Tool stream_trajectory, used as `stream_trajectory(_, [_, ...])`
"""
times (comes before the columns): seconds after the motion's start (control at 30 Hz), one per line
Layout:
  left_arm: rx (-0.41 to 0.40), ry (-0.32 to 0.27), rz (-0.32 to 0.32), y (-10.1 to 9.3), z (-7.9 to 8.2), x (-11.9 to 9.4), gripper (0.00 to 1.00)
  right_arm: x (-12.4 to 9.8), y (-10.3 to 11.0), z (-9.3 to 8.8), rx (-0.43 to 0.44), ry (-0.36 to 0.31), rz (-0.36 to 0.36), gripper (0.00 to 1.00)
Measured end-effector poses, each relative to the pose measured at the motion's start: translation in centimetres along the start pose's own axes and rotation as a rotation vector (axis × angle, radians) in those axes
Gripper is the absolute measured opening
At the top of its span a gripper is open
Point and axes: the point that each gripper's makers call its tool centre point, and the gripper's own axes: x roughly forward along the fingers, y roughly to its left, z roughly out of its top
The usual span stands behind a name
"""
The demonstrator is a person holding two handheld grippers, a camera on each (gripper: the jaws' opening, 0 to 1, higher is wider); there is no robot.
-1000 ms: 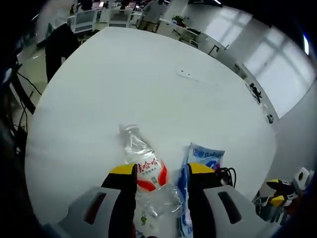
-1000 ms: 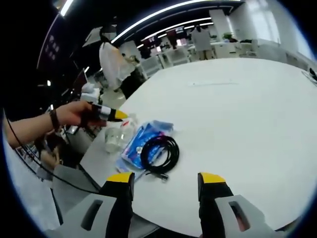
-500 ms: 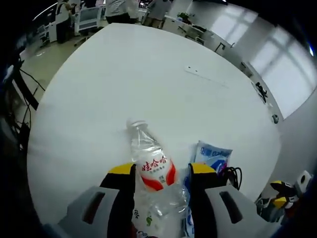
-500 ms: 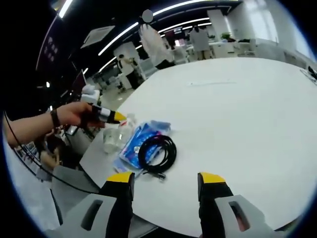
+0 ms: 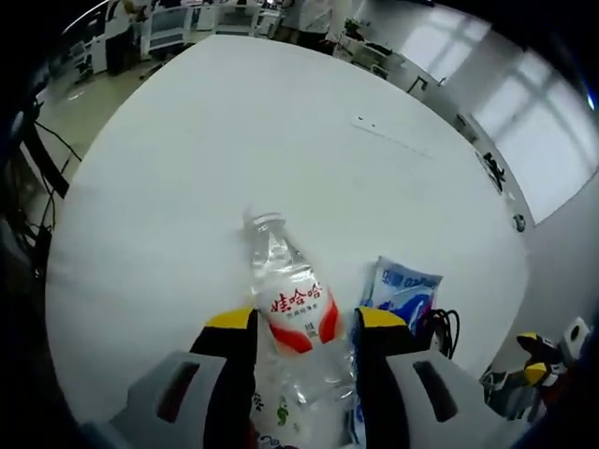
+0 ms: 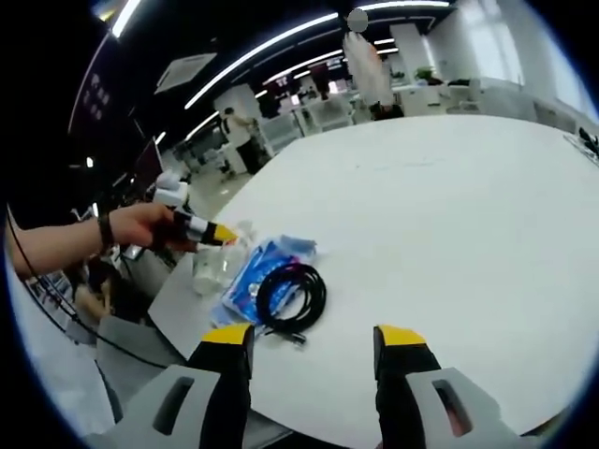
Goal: Arrange the tabletop items into an orderly group along one side of the table until the central work area is clear of visible clutter.
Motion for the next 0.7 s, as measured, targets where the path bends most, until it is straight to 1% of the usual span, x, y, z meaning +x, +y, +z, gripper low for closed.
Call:
stream_trajectory(0.13, [-0.009,0.001,-0.003,-0.4,-0.5,-0.2,0.41,-0.1,0.1,0.2,-0.006,-0.009,-0.001,0.52])
stream_trajectory(0.3, [0.008,0.009,0.000,0.1,-0.2,0.4,0.41,-0.4,0.2,0.6,-0.009,-0.023,-0.003,0.52])
stream_trajectory(0.57, [0.017,0.019,0.001,-0.1,-0.2,0.4,0.41,-0.9,0.2,0.5,-0.012,-0.036,-0.006,0.52])
stream_trajectory(0.7, [0.032,0.026,0.005,-0.5,-0.5,0.1,0.41,-1.1,0.1,0.6,-0.012,-0.046,-0.008,0.52])
